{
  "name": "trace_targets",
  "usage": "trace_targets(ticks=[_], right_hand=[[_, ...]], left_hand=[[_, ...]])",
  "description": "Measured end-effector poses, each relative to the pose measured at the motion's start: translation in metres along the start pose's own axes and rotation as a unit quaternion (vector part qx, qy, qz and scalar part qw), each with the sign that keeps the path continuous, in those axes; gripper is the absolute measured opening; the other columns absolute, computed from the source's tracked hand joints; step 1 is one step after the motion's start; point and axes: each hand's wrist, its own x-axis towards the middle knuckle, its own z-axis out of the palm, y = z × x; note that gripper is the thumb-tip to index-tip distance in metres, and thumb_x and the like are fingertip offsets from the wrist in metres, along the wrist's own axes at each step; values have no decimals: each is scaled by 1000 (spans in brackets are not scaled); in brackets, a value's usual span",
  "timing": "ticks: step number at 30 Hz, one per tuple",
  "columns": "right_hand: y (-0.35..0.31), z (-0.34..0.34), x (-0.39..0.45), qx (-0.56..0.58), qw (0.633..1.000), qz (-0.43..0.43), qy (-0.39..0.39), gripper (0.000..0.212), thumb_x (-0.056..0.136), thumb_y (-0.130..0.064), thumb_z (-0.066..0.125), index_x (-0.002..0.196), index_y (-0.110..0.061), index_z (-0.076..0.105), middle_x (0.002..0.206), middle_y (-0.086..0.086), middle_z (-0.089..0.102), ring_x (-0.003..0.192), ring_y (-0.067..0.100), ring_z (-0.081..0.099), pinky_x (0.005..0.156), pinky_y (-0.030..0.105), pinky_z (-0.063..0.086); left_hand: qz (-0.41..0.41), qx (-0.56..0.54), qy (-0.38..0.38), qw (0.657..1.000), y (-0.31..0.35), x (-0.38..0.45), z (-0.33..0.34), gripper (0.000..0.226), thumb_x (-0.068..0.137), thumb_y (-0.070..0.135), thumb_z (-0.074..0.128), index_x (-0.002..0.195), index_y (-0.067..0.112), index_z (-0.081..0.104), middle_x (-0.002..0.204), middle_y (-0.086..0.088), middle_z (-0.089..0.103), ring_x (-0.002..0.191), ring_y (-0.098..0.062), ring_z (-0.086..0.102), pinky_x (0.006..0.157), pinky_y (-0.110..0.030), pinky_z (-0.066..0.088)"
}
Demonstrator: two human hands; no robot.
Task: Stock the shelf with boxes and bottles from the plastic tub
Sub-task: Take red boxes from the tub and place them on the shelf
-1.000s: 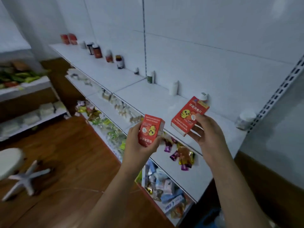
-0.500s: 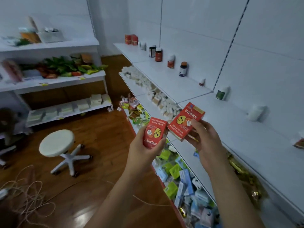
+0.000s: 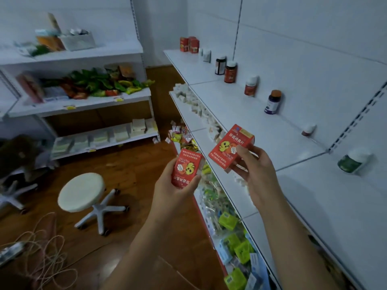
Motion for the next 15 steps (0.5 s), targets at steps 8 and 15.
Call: trace_targets(ticks=[8, 15], right_hand=[[5, 69, 125, -30, 999, 9, -30, 79, 64, -50, 77, 131, -17, 50, 121, 4, 68, 104, 19, 70, 85, 35, 60], [26, 142, 231, -34, 999, 13, -18, 66, 75, -42, 78, 131, -20, 51, 122, 2, 67, 103, 17, 70, 87, 36, 59]], left_hand=[[-87, -20, 25, 996, -13, 117, -15, 54, 82, 46, 73, 129, 43, 45, 108, 25, 58, 88, 5, 65, 62, -16, 56], [-104, -33, 6, 994, -38, 241, -46, 52, 81, 45, 73, 124, 45, 43, 107, 25, 58, 87, 6, 66, 61, -14, 54]])
